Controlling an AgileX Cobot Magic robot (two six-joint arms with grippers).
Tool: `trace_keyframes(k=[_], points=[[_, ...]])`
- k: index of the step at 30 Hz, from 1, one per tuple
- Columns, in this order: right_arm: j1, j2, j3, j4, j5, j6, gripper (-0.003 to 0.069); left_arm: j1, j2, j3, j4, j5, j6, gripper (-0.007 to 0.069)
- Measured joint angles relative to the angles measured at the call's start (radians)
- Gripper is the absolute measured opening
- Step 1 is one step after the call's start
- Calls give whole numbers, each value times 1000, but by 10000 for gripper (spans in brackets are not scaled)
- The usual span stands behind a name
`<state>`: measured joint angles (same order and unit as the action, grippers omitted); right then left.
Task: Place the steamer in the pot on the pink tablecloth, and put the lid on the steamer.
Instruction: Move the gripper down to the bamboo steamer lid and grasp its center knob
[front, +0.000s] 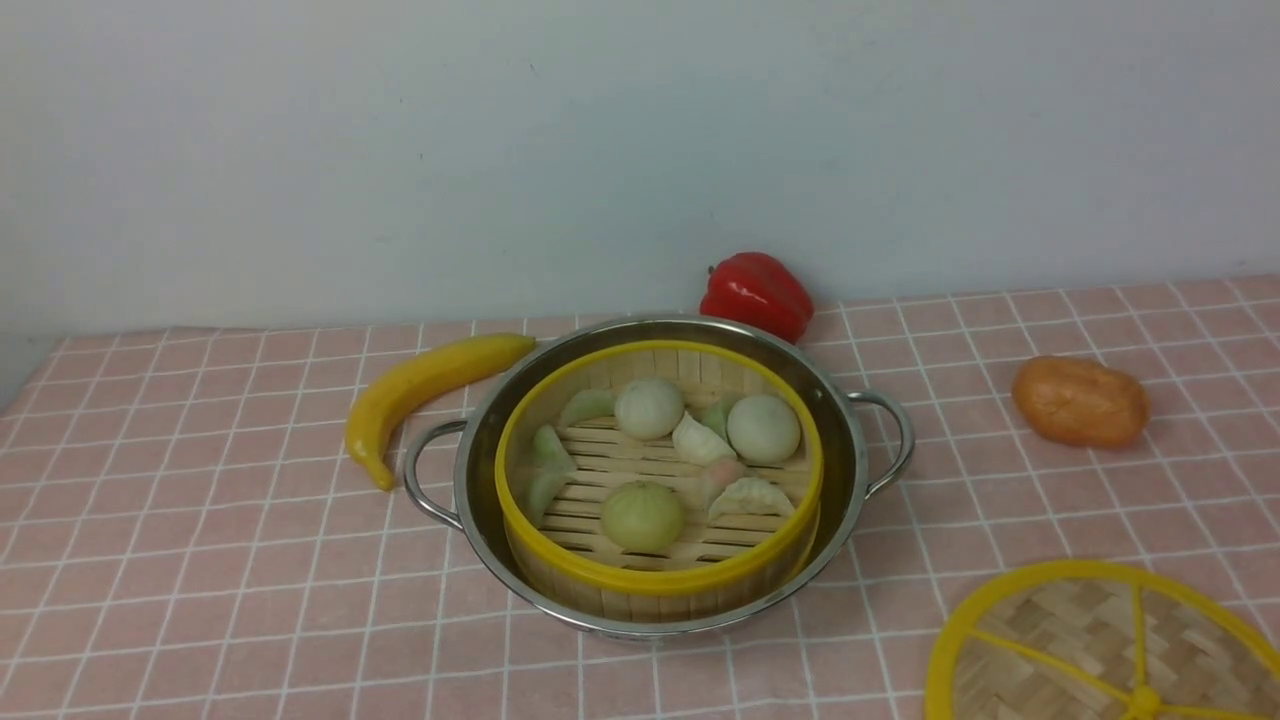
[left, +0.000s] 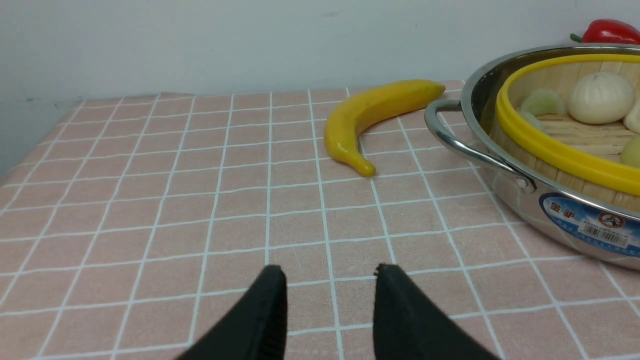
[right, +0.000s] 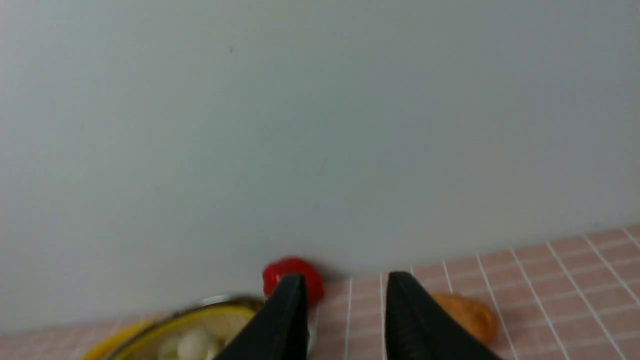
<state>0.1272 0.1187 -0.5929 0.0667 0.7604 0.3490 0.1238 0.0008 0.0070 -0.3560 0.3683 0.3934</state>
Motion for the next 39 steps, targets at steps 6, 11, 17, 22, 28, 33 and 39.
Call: trace_keyframes(k=[6,11,17,22,28,33,39], points=[[0,312,-158,140,427,-383,243,0,0,0,0,0,0,243],[0,712,-207,227,460,-549,243,0,-1,0,0,0,0,243],[0,1153,-269,161,404,-550,243,0,-1,0,0,0,0,243],[0,1357,-327,156,365,-536,243,0,-1,0,0,0,0,243],[34,1484,-351,156,350,-536,243,0,-1,0,0,0,-1,243],[62,1573,-354,103,332,-481,243,0,-1,0,0,0,-1,243],[66,1602,-361,57,341,-402,243,0,-1,0,0,0,-1,243]])
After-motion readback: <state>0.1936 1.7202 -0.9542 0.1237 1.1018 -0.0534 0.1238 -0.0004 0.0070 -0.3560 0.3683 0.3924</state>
